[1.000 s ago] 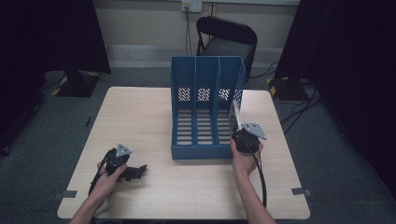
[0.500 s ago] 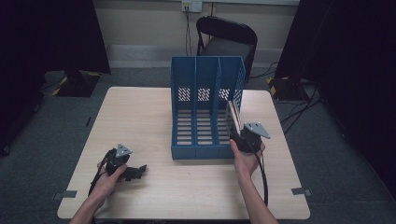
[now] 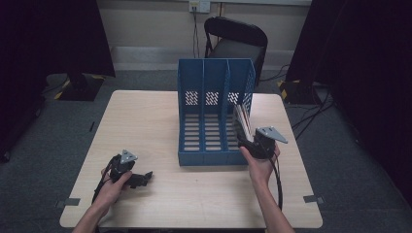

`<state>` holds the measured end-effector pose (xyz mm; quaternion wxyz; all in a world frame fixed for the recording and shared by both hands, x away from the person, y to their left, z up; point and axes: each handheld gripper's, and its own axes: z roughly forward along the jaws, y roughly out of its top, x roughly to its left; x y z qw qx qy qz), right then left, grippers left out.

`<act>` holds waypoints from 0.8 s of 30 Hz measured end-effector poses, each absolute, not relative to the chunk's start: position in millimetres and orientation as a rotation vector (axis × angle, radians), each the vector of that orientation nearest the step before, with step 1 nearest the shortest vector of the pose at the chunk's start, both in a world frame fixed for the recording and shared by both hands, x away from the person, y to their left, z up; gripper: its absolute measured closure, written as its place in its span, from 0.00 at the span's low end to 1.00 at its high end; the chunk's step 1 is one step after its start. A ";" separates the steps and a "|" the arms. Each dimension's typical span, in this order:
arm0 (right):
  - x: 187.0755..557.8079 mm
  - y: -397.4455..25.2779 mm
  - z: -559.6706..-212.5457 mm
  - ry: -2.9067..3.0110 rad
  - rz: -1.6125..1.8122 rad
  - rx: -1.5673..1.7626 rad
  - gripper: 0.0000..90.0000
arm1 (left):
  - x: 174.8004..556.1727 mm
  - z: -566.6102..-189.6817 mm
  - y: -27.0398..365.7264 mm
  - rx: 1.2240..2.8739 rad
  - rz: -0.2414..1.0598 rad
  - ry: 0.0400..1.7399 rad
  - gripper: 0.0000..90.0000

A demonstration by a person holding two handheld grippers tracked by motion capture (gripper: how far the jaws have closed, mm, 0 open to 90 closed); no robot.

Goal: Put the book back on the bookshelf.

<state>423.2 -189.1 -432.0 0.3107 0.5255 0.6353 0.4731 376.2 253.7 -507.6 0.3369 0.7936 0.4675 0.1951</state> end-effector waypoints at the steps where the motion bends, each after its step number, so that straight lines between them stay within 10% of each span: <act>1: 423.2 -189.1 -432.0 1.677 1.249 1.387 0.28 | 376.2 -507.6 253.7 2.069 0.509 1.219 0.00; 24: 369.8 -233.3 -426.7 1.915 1.276 1.302 0.15 | 376.2 -507.6 253.7 2.068 0.509 1.219 0.00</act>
